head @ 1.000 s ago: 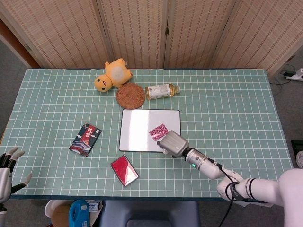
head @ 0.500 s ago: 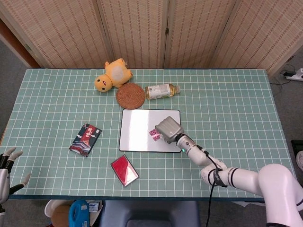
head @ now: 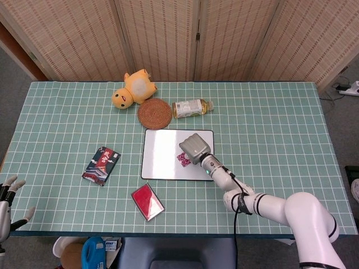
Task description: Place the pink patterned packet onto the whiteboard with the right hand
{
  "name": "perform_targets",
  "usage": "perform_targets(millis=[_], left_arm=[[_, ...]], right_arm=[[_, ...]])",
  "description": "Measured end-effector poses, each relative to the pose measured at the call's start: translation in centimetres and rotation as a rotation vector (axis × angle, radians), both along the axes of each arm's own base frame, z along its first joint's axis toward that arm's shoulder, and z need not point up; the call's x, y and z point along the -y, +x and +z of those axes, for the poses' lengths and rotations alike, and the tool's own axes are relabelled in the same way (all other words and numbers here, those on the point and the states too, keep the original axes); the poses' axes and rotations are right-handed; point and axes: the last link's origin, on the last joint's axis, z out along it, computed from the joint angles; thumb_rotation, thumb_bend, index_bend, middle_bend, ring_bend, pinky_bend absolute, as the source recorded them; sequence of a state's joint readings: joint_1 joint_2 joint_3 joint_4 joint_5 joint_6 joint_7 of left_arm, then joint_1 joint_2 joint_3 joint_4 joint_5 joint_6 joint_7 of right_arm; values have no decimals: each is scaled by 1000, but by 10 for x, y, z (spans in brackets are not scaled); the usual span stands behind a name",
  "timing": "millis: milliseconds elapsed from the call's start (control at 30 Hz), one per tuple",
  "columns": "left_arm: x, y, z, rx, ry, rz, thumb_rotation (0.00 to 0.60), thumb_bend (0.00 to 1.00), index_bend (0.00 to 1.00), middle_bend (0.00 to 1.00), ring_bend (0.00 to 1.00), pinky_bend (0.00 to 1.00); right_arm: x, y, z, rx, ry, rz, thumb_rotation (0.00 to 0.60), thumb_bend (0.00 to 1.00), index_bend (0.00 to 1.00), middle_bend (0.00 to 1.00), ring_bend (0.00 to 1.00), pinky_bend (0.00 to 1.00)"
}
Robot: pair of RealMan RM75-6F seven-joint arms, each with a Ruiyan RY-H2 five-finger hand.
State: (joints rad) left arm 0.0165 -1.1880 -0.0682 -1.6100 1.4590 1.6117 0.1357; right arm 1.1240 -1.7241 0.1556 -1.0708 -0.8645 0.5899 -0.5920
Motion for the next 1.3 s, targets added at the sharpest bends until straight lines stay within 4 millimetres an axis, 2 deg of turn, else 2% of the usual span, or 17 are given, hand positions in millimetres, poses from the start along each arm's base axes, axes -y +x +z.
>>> perform_targets(millis=[200, 367, 533, 700, 800, 967, 1067, 1300], left_arm=[[0, -1, 0, 1, 0, 0, 600, 220, 219, 159, 170, 5], [-2, 0, 2, -2, 3, -4, 600, 220, 219, 159, 170, 5], [-6, 1, 2, -2, 1, -13, 600, 220, 219, 159, 170, 5], [-11, 4, 2, -2, -4, -24, 600, 220, 219, 159, 170, 5], [-15, 5, 2, -3, -4, -30, 600, 220, 219, 159, 170, 5], [-21, 6, 2, -5, -11, -37, 600, 220, 219, 159, 170, 5], [-24, 9, 0, -6, -18, -46, 600, 220, 219, 159, 170, 5], [-33, 19, -6, -1, -38, -78, 600, 220, 219, 159, 170, 5]], right_arm=[[0, -3, 4, 2, -10, -11, 600, 286, 307, 933, 1000, 1000], [0, -10, 22, 18, -41, -18, 600, 285, 307, 918, 1000, 1000], [-4, -26, 57, 43, -104, -26, 600, 286, 307, 852, 991, 1000], [-15, -49, 99, 64, -185, -45, 600, 301, 307, 772, 871, 1000], [-27, -71, 126, 68, -245, -63, 600, 303, 307, 693, 760, 932], [-55, -118, 173, 76, -352, -117, 600, 308, 307, 486, 513, 694], [-74, -138, 191, 102, -403, -141, 600, 311, 307, 436, 452, 652], [-134, -180, 225, 200, -501, -185, 600, 310, 307, 427, 449, 651]])
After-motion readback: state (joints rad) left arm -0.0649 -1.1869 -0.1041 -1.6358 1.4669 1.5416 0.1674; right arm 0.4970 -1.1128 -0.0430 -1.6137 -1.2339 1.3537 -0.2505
